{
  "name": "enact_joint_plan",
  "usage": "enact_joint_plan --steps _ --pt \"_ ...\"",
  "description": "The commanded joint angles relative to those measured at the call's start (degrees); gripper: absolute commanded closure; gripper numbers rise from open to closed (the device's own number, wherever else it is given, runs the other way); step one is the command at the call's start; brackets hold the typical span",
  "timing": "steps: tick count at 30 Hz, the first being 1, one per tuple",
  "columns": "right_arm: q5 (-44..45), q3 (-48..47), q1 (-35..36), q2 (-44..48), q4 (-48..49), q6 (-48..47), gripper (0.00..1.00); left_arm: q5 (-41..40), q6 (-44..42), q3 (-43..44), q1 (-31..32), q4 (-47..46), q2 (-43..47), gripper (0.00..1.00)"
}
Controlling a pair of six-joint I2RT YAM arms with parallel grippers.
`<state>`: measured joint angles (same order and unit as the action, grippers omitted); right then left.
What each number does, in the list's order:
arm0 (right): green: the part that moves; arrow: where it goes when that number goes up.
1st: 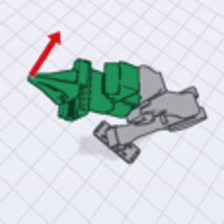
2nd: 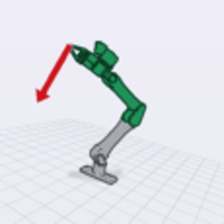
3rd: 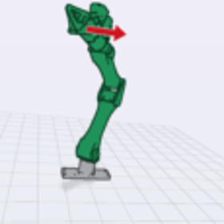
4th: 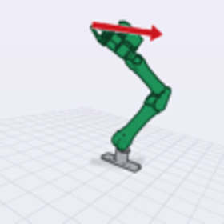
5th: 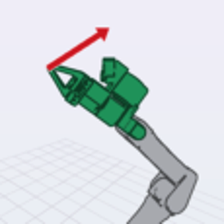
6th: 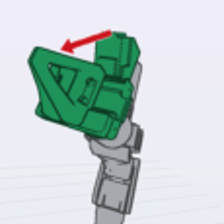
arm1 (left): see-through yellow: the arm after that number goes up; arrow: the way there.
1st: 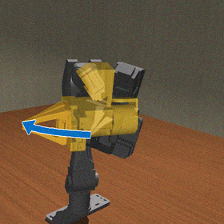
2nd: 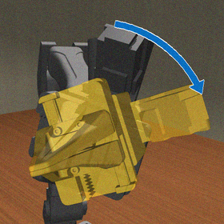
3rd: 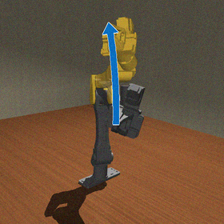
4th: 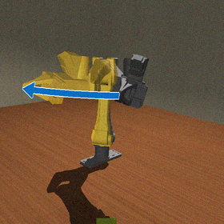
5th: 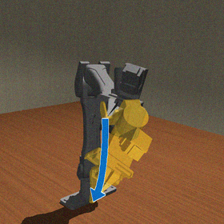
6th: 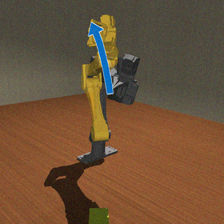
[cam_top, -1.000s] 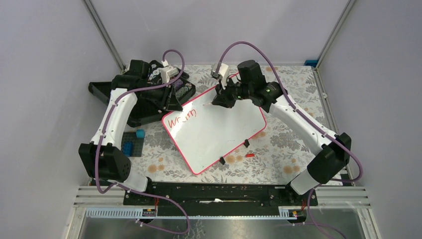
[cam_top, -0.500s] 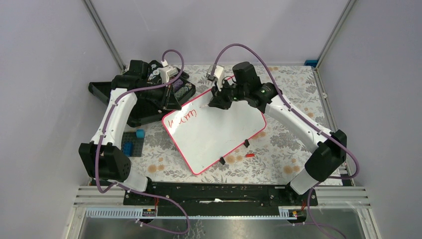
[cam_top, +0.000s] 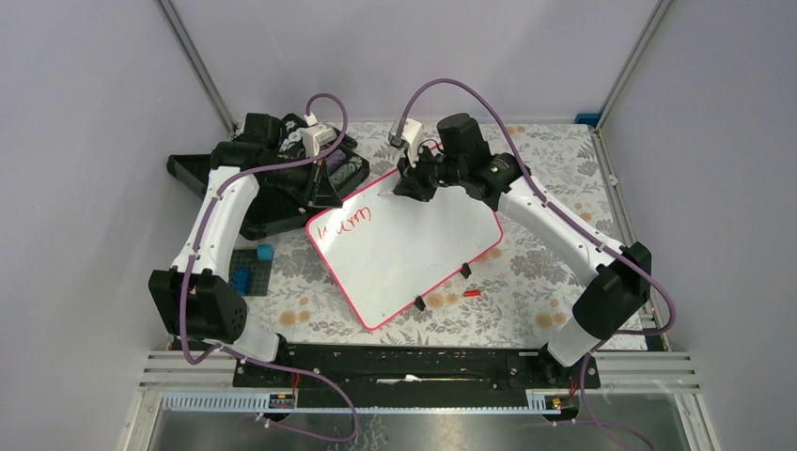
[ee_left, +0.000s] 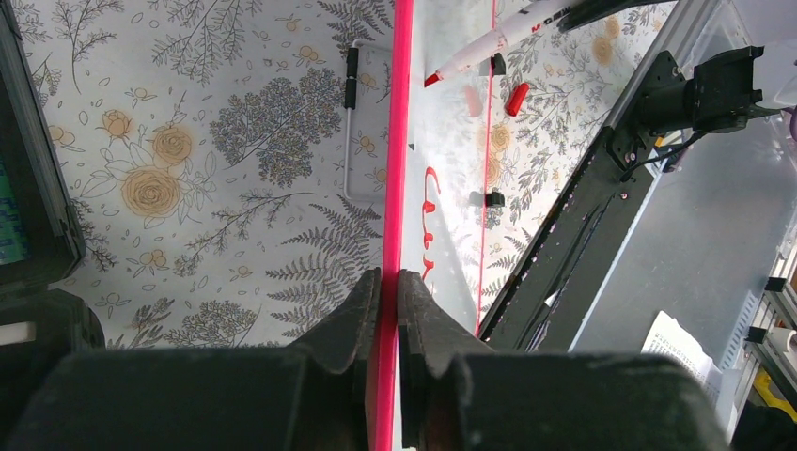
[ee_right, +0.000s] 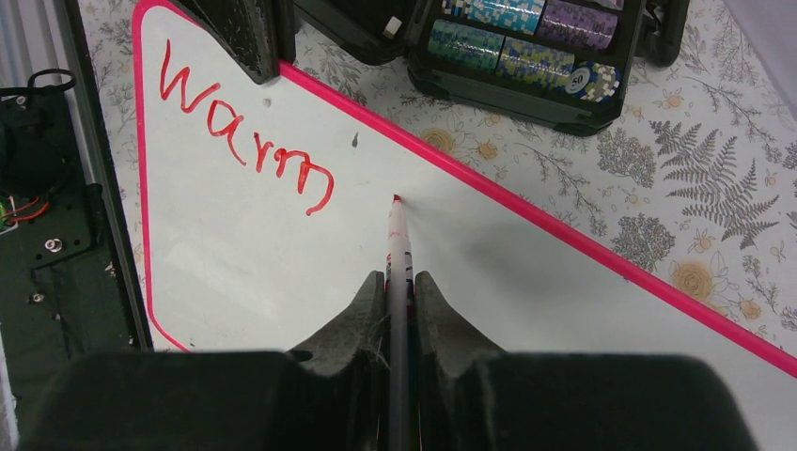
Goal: Write a sentence on the whiteboard
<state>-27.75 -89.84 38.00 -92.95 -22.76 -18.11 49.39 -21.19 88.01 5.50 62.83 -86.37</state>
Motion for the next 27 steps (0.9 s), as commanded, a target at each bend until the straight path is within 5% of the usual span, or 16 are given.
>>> enact_joint_plan --steps 1,27 --pt "2.2 -2.9 0.4 -0.8 2.2 0.0 1.00 0.9 -0.6 -0.3 -0.2 -0.6 0.1 0.95" --pt "1.2 6.9 0.7 3.5 2.5 -0.1 1.00 0.9 -0.6 -0.3 -0.1 -0.6 0.2 0.99"
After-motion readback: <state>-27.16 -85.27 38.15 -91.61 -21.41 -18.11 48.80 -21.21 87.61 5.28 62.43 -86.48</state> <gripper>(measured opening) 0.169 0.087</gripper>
